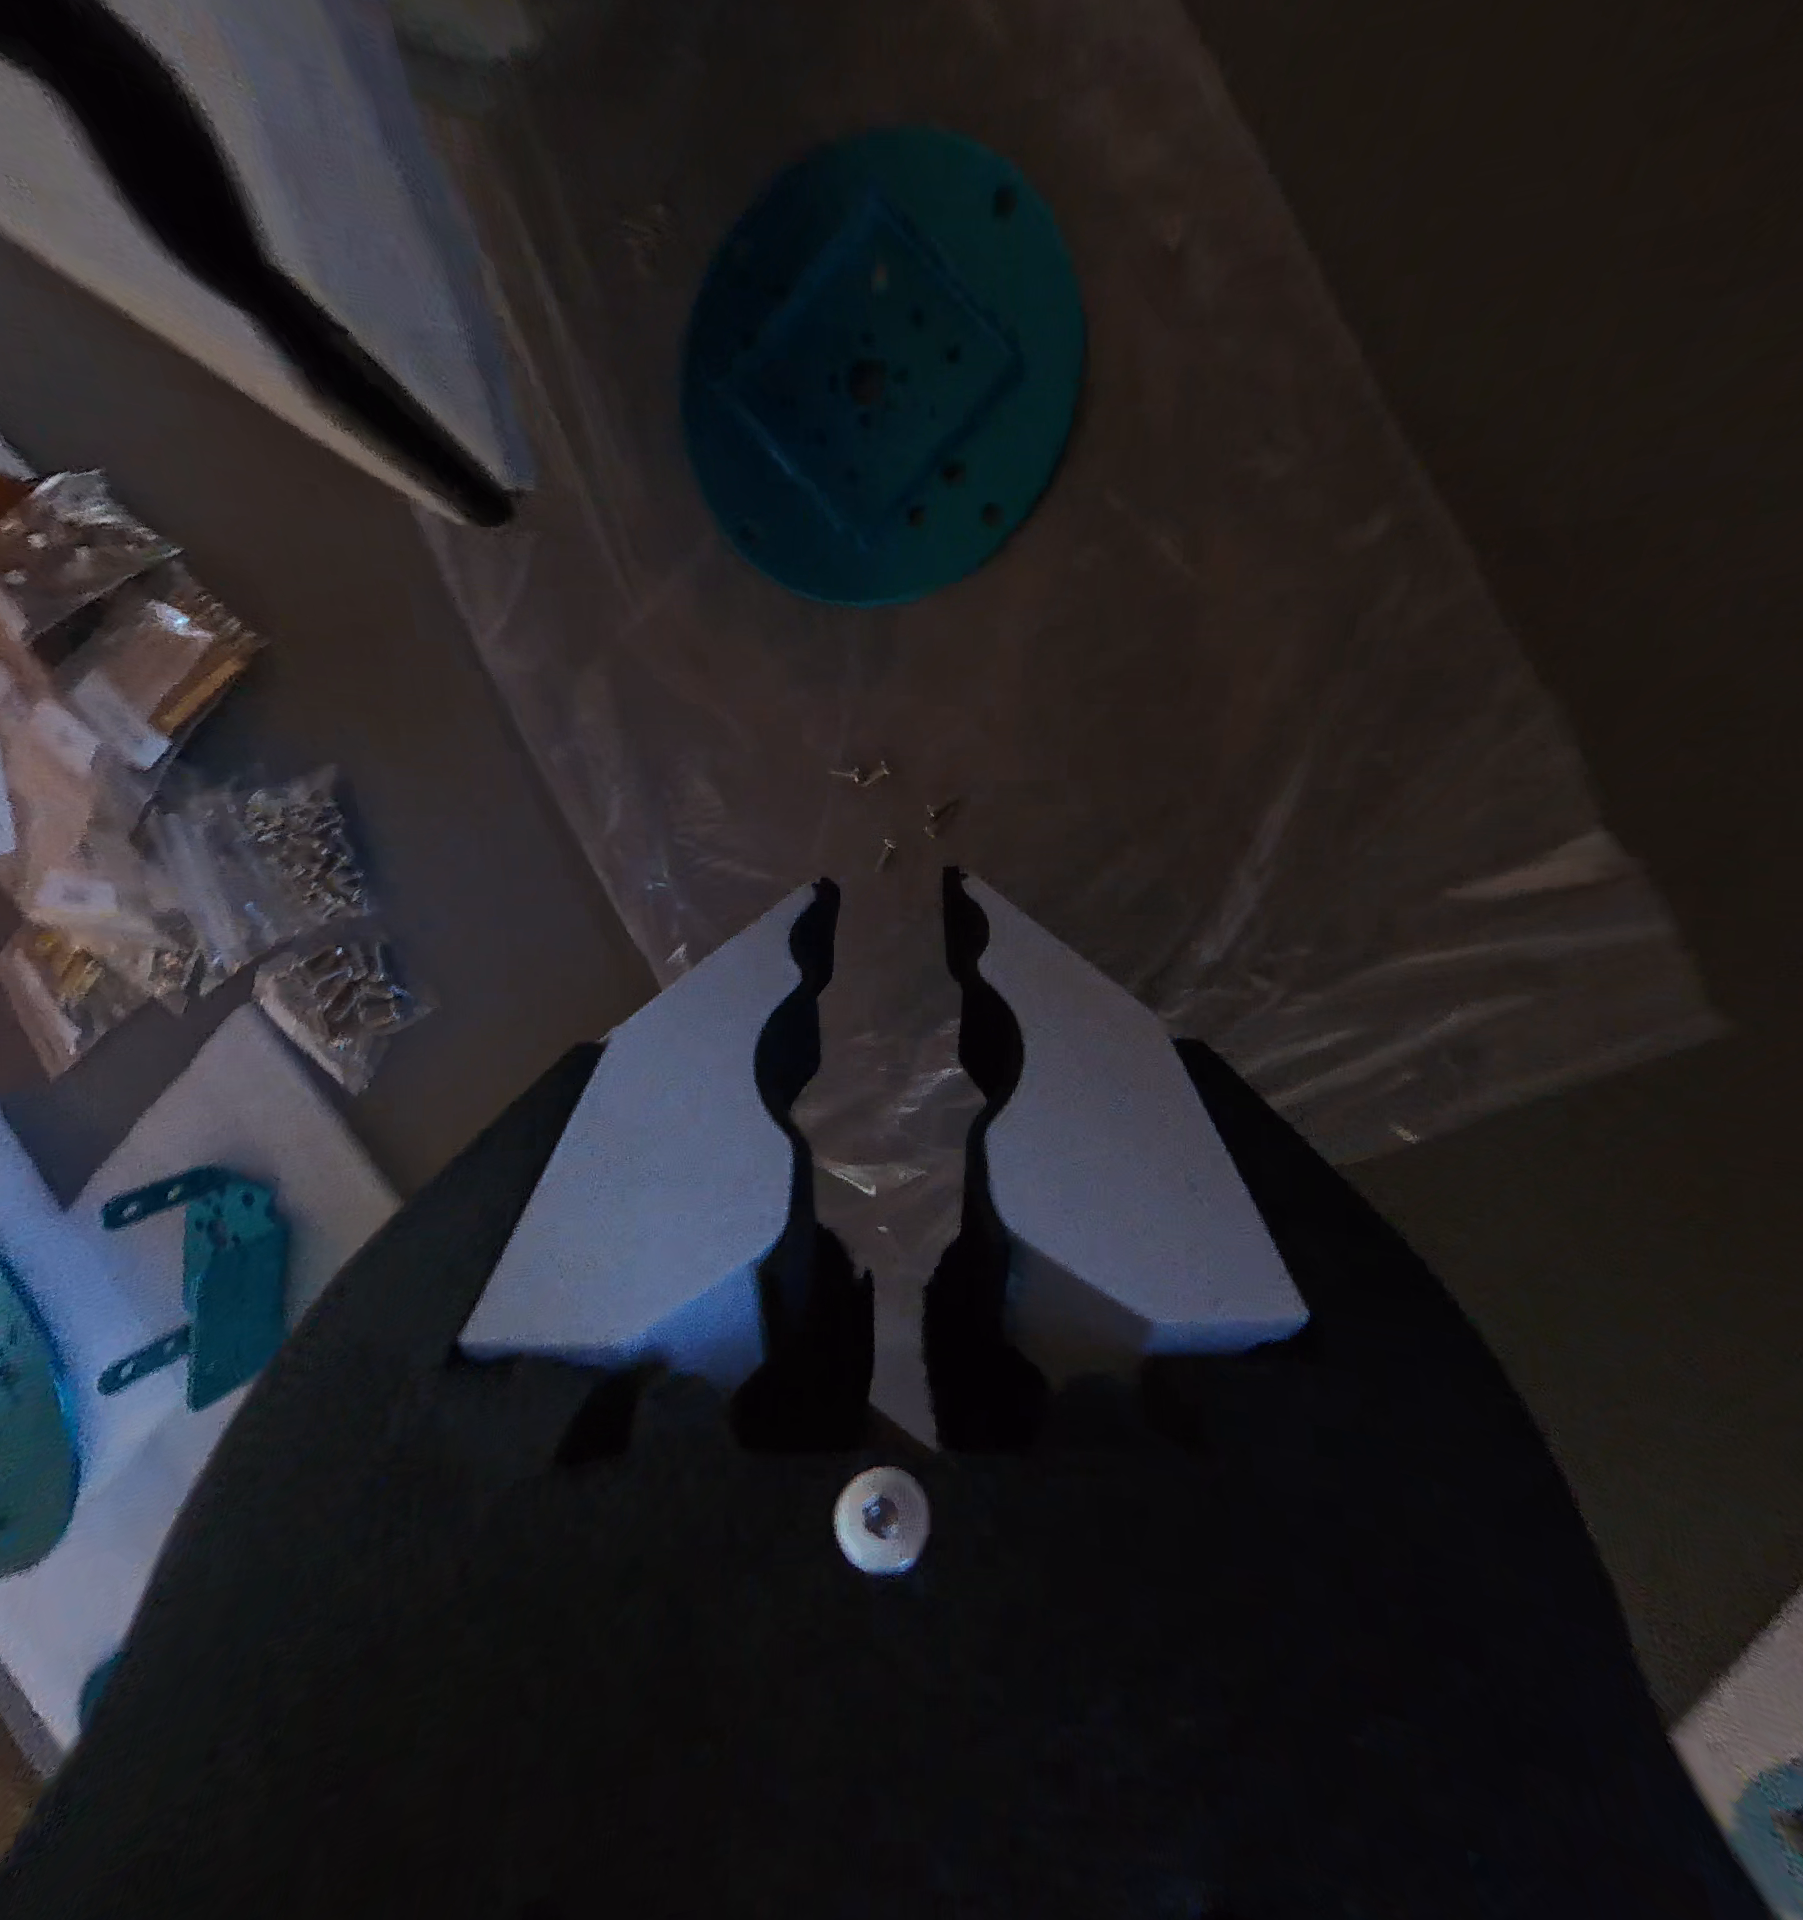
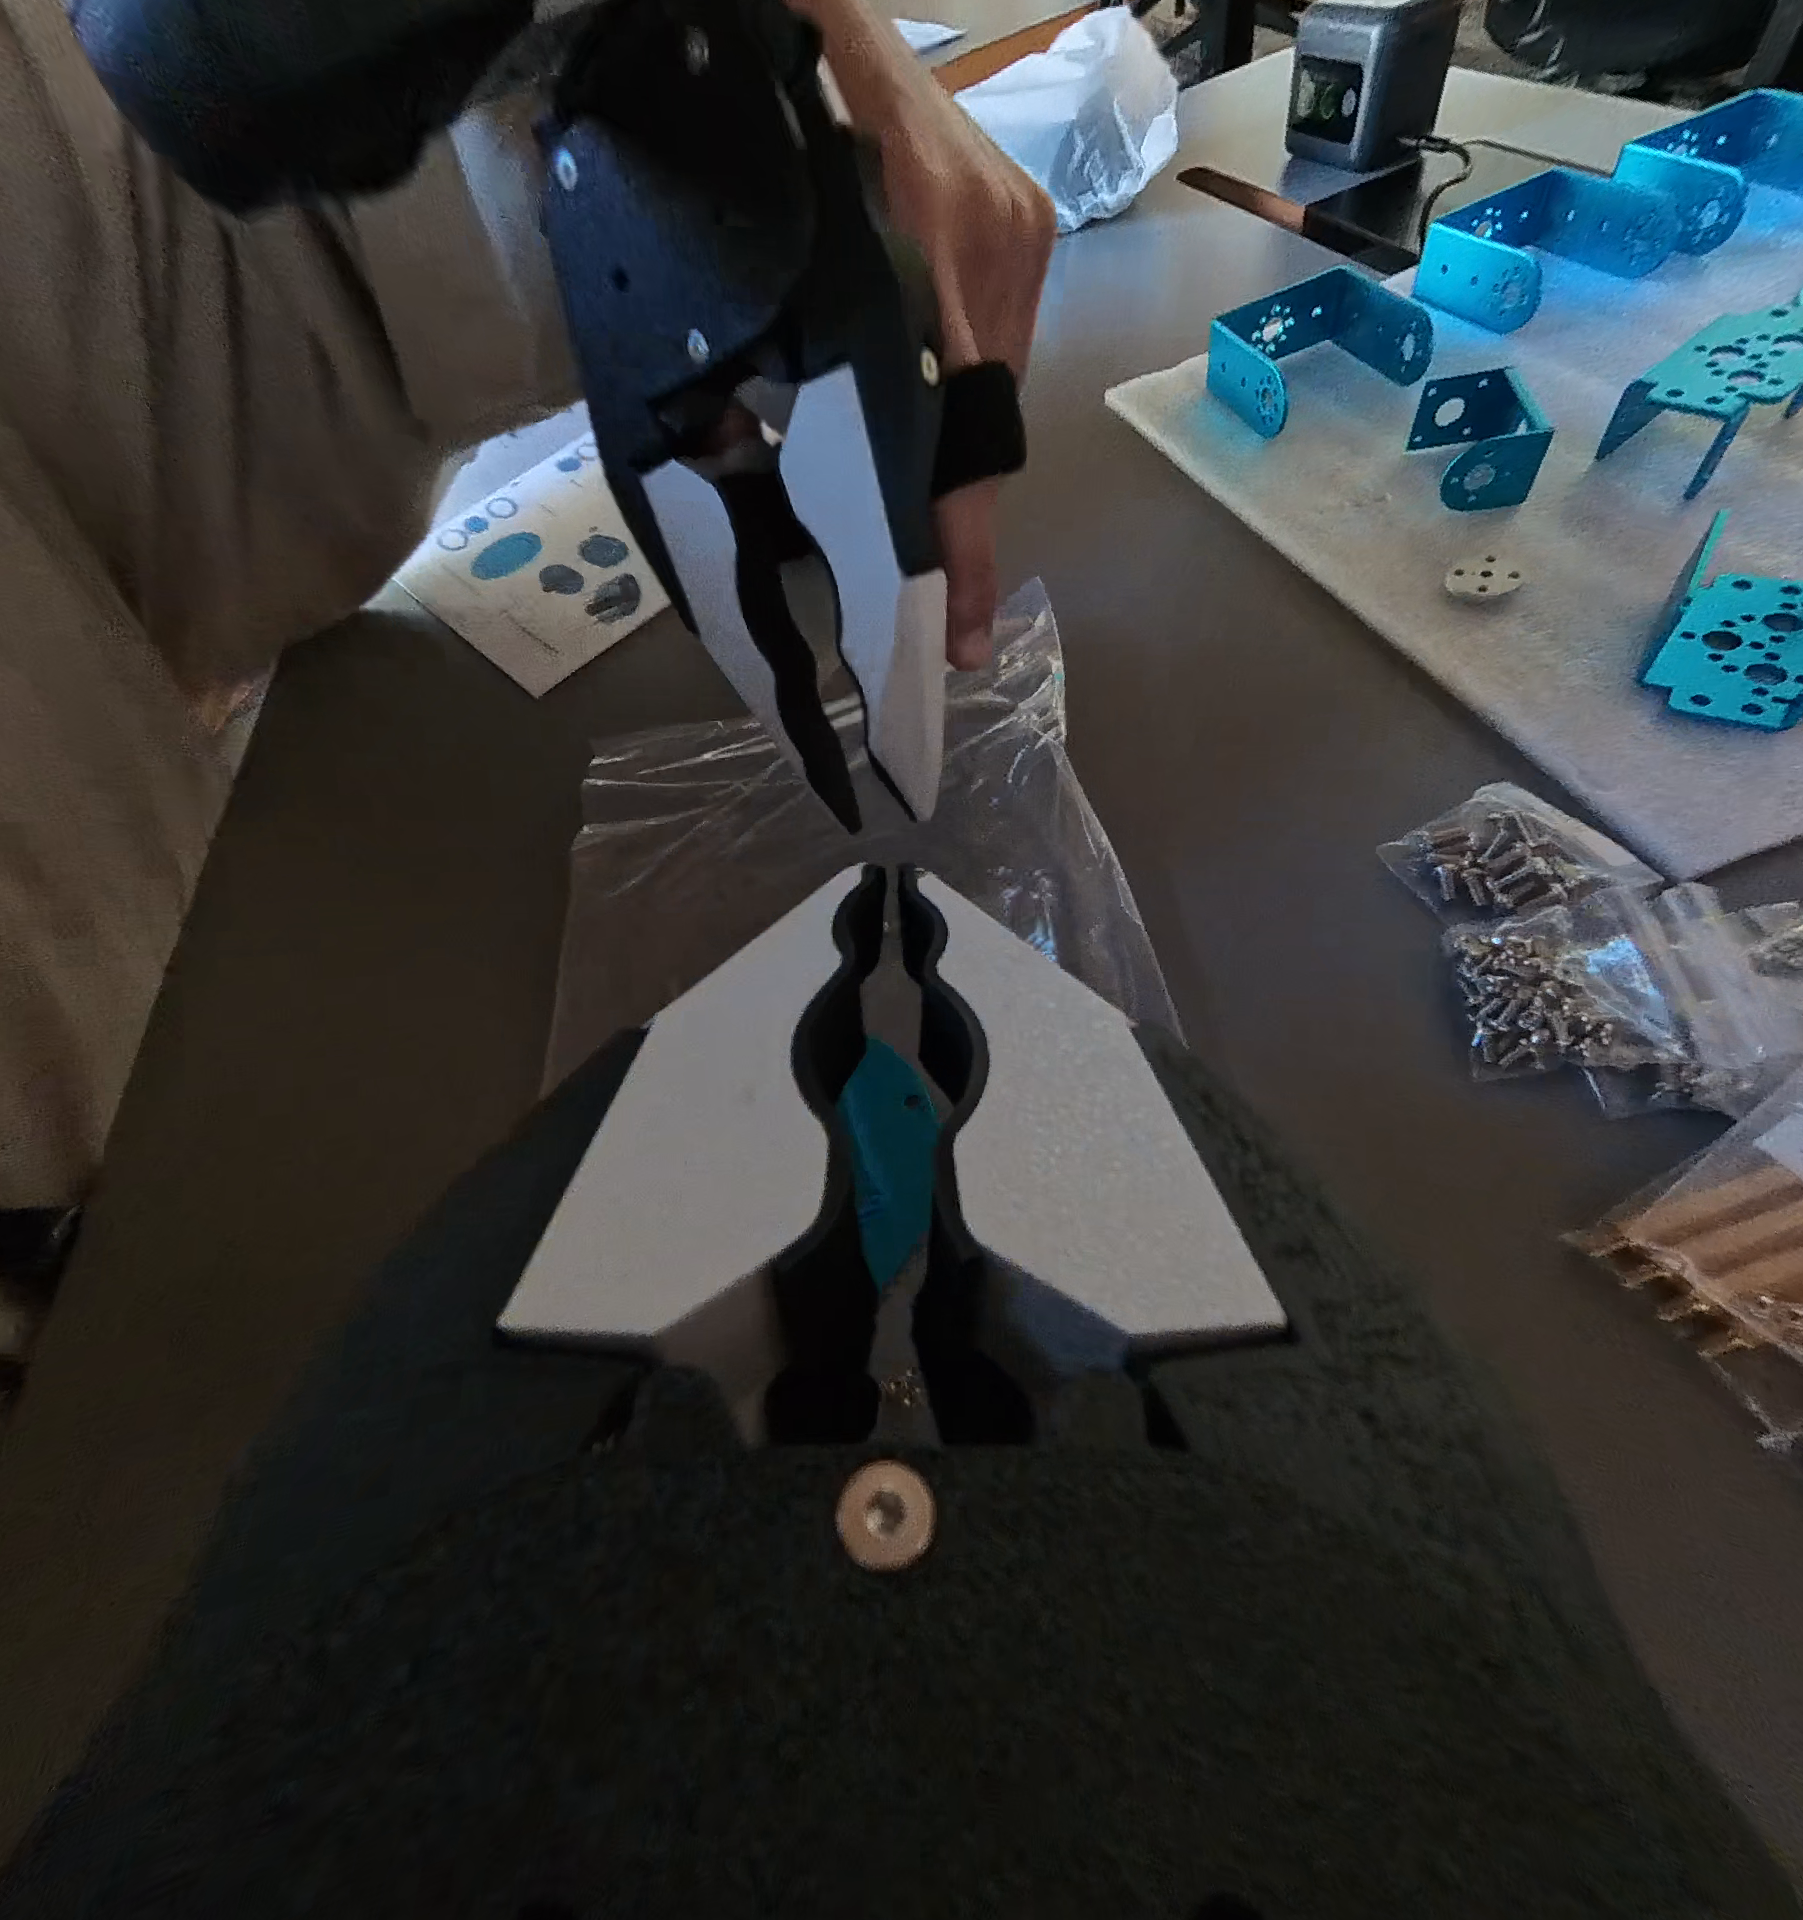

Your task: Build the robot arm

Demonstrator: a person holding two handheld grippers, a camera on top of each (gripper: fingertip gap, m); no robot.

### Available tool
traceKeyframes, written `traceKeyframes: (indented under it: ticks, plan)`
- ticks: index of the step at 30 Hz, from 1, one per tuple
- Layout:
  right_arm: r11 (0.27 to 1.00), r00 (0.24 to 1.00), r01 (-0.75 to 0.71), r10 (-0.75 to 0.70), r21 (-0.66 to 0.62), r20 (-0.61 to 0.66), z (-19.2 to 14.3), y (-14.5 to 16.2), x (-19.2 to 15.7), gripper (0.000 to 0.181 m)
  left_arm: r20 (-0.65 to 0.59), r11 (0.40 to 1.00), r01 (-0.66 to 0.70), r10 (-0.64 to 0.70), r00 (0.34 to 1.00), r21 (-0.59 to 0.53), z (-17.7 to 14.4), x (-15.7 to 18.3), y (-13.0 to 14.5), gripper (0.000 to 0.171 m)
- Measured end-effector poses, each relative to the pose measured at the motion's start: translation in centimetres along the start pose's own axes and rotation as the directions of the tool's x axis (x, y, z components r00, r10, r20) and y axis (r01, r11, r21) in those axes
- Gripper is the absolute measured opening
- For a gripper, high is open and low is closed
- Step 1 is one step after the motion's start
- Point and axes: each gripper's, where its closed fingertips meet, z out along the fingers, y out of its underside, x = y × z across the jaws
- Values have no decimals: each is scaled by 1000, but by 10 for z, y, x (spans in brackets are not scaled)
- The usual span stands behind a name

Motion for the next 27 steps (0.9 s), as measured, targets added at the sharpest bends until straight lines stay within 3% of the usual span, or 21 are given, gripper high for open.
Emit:
traceKeyframes:
  ticks: [3, 10, 27]
  plan:
    - [1000, 1000, 3, -3, -4, 1, -4, 0, 2, 2, -64, 998, -58, 59, 996, 18, 11, -1, 3, 19]
    - [994, 994, -91, 87, 56, 66, -10, -7, 5, 3, -239, 997, -34, 52, 970, 76, 18, -6, 0, 16]
    - [995, 991, -99, 96, 23, 90, -3, -1, -1, 4, -200, 995, -70, 83, 976, 72, 19, -2, -3, 9]
